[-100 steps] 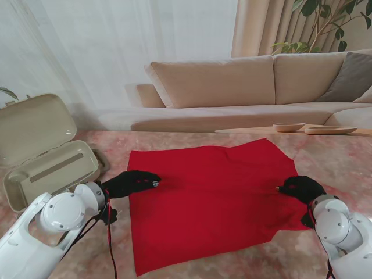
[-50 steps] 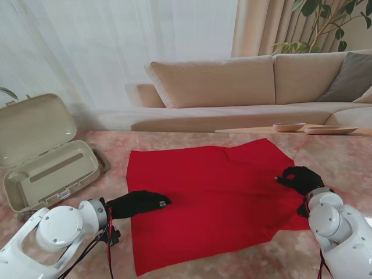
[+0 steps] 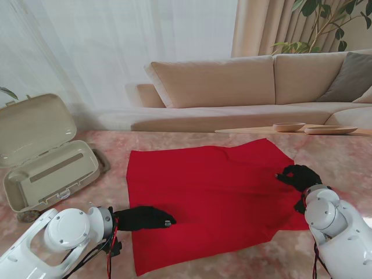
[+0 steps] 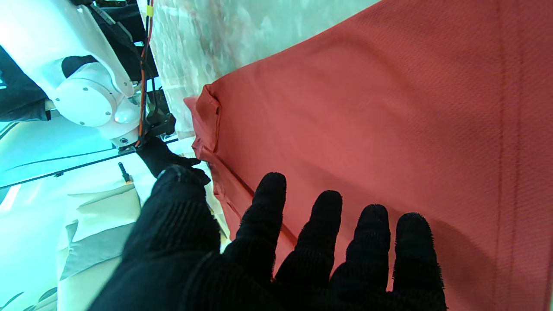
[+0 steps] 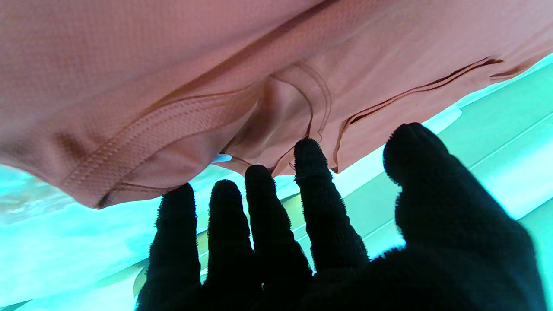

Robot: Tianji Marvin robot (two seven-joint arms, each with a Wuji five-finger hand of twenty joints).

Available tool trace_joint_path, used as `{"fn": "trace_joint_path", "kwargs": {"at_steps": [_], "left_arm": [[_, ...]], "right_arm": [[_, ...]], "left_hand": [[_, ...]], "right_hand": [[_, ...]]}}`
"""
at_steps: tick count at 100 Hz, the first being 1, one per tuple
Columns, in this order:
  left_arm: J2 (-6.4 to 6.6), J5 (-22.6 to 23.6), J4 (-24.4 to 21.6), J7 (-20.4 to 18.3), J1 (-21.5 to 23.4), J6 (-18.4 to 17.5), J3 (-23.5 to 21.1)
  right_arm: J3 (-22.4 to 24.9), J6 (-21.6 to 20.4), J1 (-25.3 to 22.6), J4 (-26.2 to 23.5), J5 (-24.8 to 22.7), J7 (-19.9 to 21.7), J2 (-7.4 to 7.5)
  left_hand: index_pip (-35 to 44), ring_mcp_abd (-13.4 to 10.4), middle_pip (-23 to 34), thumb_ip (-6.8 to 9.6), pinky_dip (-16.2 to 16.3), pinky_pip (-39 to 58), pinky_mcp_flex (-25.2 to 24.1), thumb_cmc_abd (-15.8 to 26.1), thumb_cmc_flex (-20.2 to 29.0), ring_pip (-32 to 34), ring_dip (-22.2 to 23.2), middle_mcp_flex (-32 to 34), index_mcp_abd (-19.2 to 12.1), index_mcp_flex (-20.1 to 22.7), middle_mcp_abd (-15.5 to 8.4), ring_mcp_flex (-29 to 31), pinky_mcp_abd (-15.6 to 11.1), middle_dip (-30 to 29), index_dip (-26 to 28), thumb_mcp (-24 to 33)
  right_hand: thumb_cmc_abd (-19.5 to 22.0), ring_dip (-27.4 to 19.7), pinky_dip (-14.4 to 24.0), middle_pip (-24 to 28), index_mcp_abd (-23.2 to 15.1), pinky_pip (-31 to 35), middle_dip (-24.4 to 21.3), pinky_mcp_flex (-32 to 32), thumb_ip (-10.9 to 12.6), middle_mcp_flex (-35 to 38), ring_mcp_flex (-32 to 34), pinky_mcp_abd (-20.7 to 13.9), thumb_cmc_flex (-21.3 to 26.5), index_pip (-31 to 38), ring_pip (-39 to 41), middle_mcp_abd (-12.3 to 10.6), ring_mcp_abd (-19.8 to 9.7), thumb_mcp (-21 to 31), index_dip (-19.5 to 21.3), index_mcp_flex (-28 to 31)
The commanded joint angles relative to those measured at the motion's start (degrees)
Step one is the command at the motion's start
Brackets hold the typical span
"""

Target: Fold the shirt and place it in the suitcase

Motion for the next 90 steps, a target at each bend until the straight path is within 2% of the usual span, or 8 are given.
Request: {"fn": "trace_joint_path", "kwargs": {"at_steps": [1, 35, 57, 90], "left_arm": [[0.28, 0.5, 0.6, -0.1, 0.3, 0.4, 0.3], [1.14, 6.8, -0.1, -2.0, 0.8, 0.3, 0.7], [1.48, 14.6, -1.7, -2.4, 3.4, -0.5, -1.0], [1.62, 19.3, -1.5, -3.4, 5.0, -0.5, -3.5]], "right_arm": [[-0.1, 0.4, -0.5, 0.3, -0.1, 0.9, -0.24], [-1.0, 1.6, 0.2, 1.4, -0.5, 2.0, 0.01], [-1.8, 2.3, 0.8, 2.6, 0.2, 2.4, 0.02], [-1.3, 2.1, -0.4, 0.6, -0.3, 3.8, 0.27]], "left_hand": [[-0.7, 1.3, 0.3, 0.77, 0.5, 1.8, -0.5, 1.1, -0.7, -0.5, -0.2, 0.7, -0.7, -1.7, 0.5, -0.7, -0.3, -0.2, -0.2, -2.3], [-0.8, 1.3, 0.4, 0.80, 0.4, 1.9, -0.5, 1.4, -1.0, -0.5, -0.1, 0.7, -0.9, -2.2, 0.5, -0.7, -0.4, -0.2, -0.2, -2.3], [-0.8, 1.1, 0.6, 0.81, 0.3, 1.8, -0.5, 0.9, -1.0, -0.4, -0.1, 0.8, -1.1, -2.4, 0.2, -0.6, -0.5, -0.2, -0.1, -2.4], [-0.6, 0.6, 1.0, 0.79, 0.2, 1.7, -0.4, 0.0, -0.8, -0.4, -0.1, 0.8, -1.3, -2.7, -0.5, -0.4, -0.6, -0.1, 0.1, -2.4]], "right_hand": [[-0.2, 0.2, 1.1, 0.3, -0.3, -1.0, 0.3, -0.7, 1.5, -0.9, -1.5, 0.0, 0.1, 0.3, -0.3, -0.1, -0.7, 0.6, 0.7, -1.3], [-0.4, 0.3, 1.2, -0.3, -0.8, -0.9, -0.1, -0.8, 1.3, -0.8, -1.5, 0.1, -0.5, 0.4, -0.3, -0.3, -0.7, 0.8, 0.7, -1.1], [-0.8, 0.4, 1.3, -0.4, -0.7, -0.9, 0.0, -0.7, 1.3, -0.5, -1.3, 0.2, -0.7, 0.5, -0.3, -0.1, -0.5, 1.5, 0.7, -0.8], [-0.6, 0.3, 1.2, 0.1, -0.2, -1.0, 0.2, -0.6, 0.9, -0.6, -1.2, 0.3, -0.6, 0.5, -0.2, 0.1, -0.4, 2.1, 0.7, -0.8]]}}
